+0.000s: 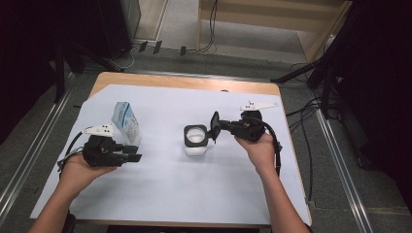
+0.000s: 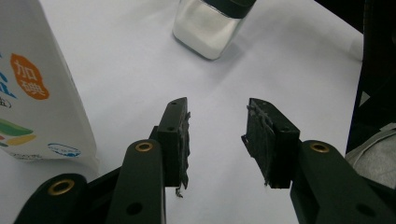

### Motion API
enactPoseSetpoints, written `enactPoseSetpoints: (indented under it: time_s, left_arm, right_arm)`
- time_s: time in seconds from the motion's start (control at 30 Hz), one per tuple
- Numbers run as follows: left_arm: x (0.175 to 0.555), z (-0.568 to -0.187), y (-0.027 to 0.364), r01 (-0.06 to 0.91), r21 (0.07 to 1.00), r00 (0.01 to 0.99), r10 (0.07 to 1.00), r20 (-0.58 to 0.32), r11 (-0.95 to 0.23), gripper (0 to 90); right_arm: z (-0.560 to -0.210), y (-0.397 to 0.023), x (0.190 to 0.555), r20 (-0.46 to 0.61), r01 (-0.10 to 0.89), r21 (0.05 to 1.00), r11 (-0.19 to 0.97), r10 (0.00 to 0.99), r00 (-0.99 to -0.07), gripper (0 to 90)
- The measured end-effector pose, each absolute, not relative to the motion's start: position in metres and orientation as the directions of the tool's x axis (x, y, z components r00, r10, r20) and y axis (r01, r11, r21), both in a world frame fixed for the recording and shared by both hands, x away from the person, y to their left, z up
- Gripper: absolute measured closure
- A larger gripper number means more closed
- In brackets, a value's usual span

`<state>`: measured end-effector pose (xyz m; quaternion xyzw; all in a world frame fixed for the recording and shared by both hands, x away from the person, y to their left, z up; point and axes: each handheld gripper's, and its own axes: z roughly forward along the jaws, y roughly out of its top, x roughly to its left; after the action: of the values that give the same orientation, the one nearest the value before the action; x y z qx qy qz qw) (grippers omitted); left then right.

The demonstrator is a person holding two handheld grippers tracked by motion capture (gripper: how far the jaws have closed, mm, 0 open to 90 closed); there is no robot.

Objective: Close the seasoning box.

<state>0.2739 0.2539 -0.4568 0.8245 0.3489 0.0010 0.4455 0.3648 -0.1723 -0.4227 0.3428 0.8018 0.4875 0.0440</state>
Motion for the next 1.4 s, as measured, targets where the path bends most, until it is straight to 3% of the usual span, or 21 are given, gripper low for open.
enactPoseSetpoints:
  time_s: [0.37, 1.4]
  left_arm:
    - [0.275, -0.459, 0.254, 0.578, 0.729, 0.757, 0.574, -0.311, -0.366, 59.2]
    - [0.275, -0.464, 0.257, 0.585, 0.716, 0.756, 0.577, -0.31, -0.381, 58.3]
  right_arm:
    - [-0.419, -0.154, 0.365, 0.248, 0.486, 0.815, 0.316, 0.568, -0.785, 90.0]
    - [-0.45, -0.116, 0.371, 0.29, 0.516, 0.775, 0.366, 0.519, -0.804, 90.0]
